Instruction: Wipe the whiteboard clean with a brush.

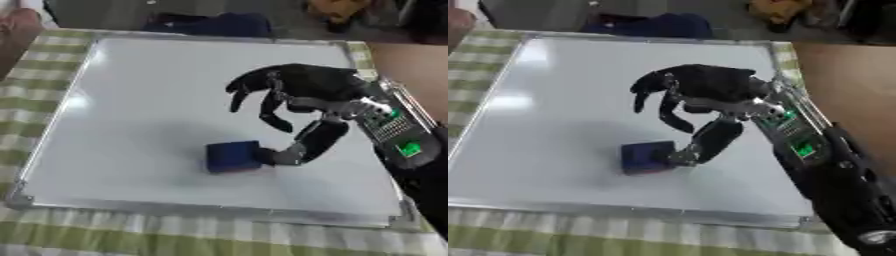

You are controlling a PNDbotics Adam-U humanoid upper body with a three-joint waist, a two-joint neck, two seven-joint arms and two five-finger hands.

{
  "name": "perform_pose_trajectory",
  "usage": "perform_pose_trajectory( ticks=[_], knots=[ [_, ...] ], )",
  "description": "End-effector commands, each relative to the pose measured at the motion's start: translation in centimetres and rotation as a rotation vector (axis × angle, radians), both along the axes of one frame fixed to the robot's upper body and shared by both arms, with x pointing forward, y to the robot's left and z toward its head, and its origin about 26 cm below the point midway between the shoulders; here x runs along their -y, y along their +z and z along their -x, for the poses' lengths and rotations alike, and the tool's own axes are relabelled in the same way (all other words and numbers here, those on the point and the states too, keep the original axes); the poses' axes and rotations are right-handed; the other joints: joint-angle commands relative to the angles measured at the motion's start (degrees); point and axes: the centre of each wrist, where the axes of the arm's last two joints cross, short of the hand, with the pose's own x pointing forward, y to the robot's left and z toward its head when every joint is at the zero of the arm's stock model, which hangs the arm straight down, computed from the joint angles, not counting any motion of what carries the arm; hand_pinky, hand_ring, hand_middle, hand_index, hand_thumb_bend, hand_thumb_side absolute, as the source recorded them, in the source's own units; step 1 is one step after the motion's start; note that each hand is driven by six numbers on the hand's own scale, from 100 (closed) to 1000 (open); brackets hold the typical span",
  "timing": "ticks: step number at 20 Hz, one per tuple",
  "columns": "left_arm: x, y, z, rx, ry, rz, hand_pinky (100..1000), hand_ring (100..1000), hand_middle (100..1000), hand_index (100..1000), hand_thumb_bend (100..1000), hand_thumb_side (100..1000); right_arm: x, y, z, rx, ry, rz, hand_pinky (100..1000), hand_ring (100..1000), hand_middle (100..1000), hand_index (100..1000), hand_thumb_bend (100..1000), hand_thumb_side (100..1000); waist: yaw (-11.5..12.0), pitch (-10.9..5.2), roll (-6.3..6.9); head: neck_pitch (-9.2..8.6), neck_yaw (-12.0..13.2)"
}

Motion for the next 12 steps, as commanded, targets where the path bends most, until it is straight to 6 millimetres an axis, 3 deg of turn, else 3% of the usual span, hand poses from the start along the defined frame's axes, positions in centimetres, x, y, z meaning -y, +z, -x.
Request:
perform_pose_trajectory(
  ticks=[1, 4, 12],
  knots=[
    [0.0, 0.7, 0.2, 0.025, -0.005, -0.018, 522, 546, 534, 412, 136, 1000, 0.1, 0.5, -0.2, 0.039, 0.023, 0.11, 869, 919, 739, 200, 339, 672, 0.1, -0.74, 0.04, 0.37, -0.2],
    [0.0, 0.8, 0.2, 0.025, -0.006, -0.018, 522, 546, 534, 413, 140, 1000, 0.4, 0.2, 0.0, 0.053, -0.029, 0.131, 869, 917, 684, 187, 345, 700, 0.1, -0.67, -0.04, 0.47, -0.2],
    [0.1, 0.8, 0.2, 0.025, -0.012, -0.02, 522, 547, 534, 412, 140, 1000, 0.3, -2.0, -0.3, 0.051, -0.121, 0.165, 857, 891, 553, 100, 403, 634, 0.5, -0.53, -0.19, 0.42, -0.4]
  ],
)
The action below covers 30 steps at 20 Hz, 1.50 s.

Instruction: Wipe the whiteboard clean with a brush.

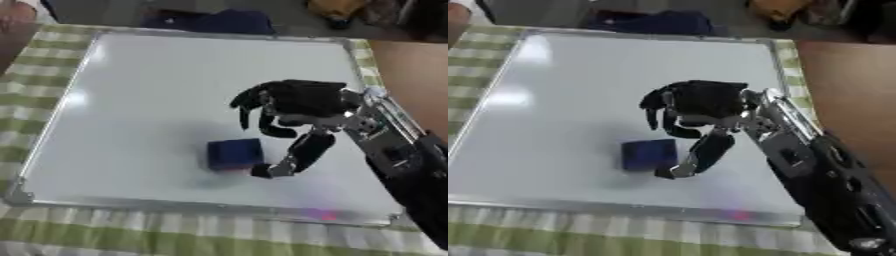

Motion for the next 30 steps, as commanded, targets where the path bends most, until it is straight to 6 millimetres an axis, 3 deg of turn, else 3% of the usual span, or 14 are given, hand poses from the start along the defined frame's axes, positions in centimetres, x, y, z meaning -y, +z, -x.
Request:
perform_pose_trajectory(
  ticks=[1, 6, 12, 19, 30],
  knots=[
    [0.1, 0.8, 0.2, 0.028, -0.009, -0.017, 522, 547, 534, 412, 140, 1000, 0.1, 0.1, -0.3, 0.029, -0.02, 0.027, 854, 887, 524, 100, 417, 618, 0.2, -0.74, 0.1, 0.13, -0.2],
    [0.2, 0.9, 0.1, 0.028, -0.014, -0.018, 522, 547, 534, 412, 140, 1000, -0.2, -0.5, -0.5, 0.05, -0.033, 0.024, 848, 873, 489, 100, 439, 606, 0.3, -0.61, -0.05, 0.13, -0.3],
    [0.2, 0.9, 0.1, 0.026, -0.017, -0.02, 522, 546, 533, 411, 138, 1000, -0.4, -0.9, -0.9, 0.069, -0.045, 0.002, 847, 874, 572, 100, 425, 600, 0.6, -0.36, -0.25, -0.01, -0.4],
    [0.3, 1.0, 0.1, 0.027, -0.02, -0.022, 522, 546, 534, 411, 138, 1000, -0.3, -1.0, -0.9, 0.086, -0.068, -0.023, 848, 891, 736, 100, 403, 605, 0.6, -0.07, -0.5, -0.37, -0.5],
    [0.4, 1.2, 0.0, 0.032, -0.029, -0.022, 523, 547, 534, 408, 138, 1000, -0.4, -1.2, -1.2, 0.105, -0.128, -0.003, 854, 919, 811, 100, 388, 606, 1.0, 0.12, -0.64, -0.96, -1.0]
  ],
)
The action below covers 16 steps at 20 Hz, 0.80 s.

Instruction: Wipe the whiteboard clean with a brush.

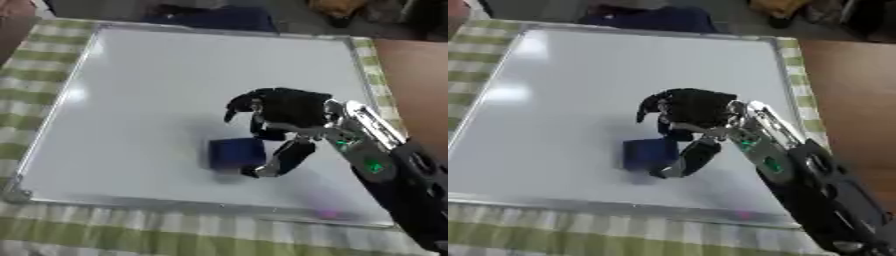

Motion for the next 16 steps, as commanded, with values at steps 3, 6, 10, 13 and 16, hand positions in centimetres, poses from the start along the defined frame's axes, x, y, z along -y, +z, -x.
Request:
perform_pose_trajectory(
  ticks=[3, 6, 10, 13, 16],
  knots=[
    [0.2, 0.9, 0.1, 0.031, -0.013, -0.012, 523, 546, 534, 409, 138, 1000, -0.2, 0.8, -0.3, 0.041, -0.037, 0.013, 854, 921, 814, 100, 390, 603, 0.2, -0.75, 0.06, -0.79, -0.4],
    [0.2, 0.9, 0.1, 0.031, -0.015, -0.012, 523, 546, 534, 408, 138, 1000, -0.2, 0.5, -0.6, 0.05, -0.083, 0.024, 852, 921, 812, 100, 394, 600, 0.4, -0.72, 0.03, -0.84, -0.6],
    [0.2, 0.9, 0.1, 0.031, -0.016, -0.012, 523, 546, 534, 409, 138, 1000, -0.4, 0.0, -1.0, 0.067, -0.131, 0.045, 850, 924, 804, 100, 404, 607, 0.6, -0.62, 0.0, -0.92, -0.8],
    [0.3, 1.0, 0.1, 0.032, -0.017, -0.013, 524, 546, 534, 408, 137, 1000, -0.7, -0.4, -1.1, 0.077, -0.151, 0.06, 849, 923, 790, 100, 408, 606, 0.8, -0.55, -0.04, -0.98, -0.9],
    [0.3, 1.0, 0.1, 0.031, -0.017, -0.014, 523, 546, 534, 408, 137, 1000, -0.9, -0.8, -1.2, 0.077, -0.156, 0.068, 845, 916, 750, 100, 417, 597, 0.9, -0.47, -0.08, -0.93, -0.9]
  ],
)
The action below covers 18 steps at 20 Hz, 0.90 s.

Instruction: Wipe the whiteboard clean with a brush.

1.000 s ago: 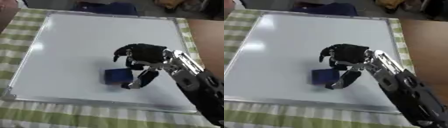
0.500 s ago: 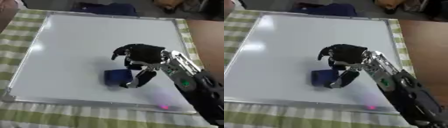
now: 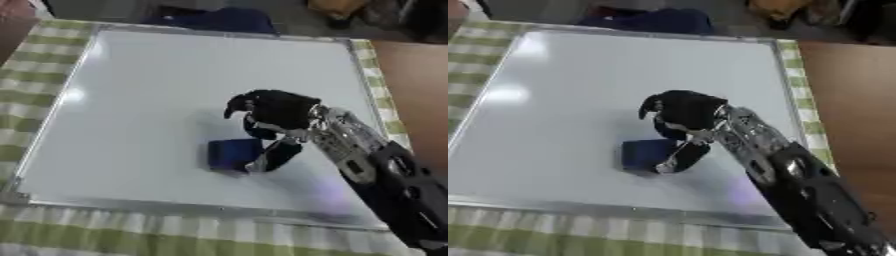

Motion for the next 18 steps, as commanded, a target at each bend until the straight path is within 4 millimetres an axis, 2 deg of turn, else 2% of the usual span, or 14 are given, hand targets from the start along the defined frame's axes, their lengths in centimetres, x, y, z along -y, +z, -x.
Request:
perform_pose_trajectory(
  ticks=[1, 4, 12, 18],
  knots=[
    [0.1, 0.8, 0.2, 0.027, -0.006, -0.01, 524, 546, 534, 408, 137, 1000, -0.2, 0.5, -0.2, 0.032, -0.007, 0.01, 843, 913, 738, 100, 423, 590, 0.2, -0.77, 0.18, -0.47, -0.2],
    [0.1, 0.8, 0.2, 0.026, -0.008, -0.011, 524, 545, 533, 408, 137, 1000, -0.3, 0.3, -0.2, 0.037, -0.007, 0.006, 831, 899, 686, 100, 439, 565, 0.3, -0.74, 0.14, -0.53, -0.2],
    [0.1, 0.8, 0.2, 0.026, -0.011, -0.011, 524, 545, 533, 407, 137, 1000, -0.2, -1.0, -0.8, 0.028, -0.028, 0.006, 825, 892, 669, 100, 428, 566, 0.6, -0.64, 0.03, -0.57, -0.3],
    [0.1, 0.8, 0.2, 0.024, -0.01, -0.011, 525, 546, 533, 407, 137, 1000, -0.2, -0.8, -0.7, 0.027, -0.015, -0.013, 817, 883, 653, 100, 390, 561, 0.6, -0.77, -0.05, -0.56, 0.0]
  ],
)
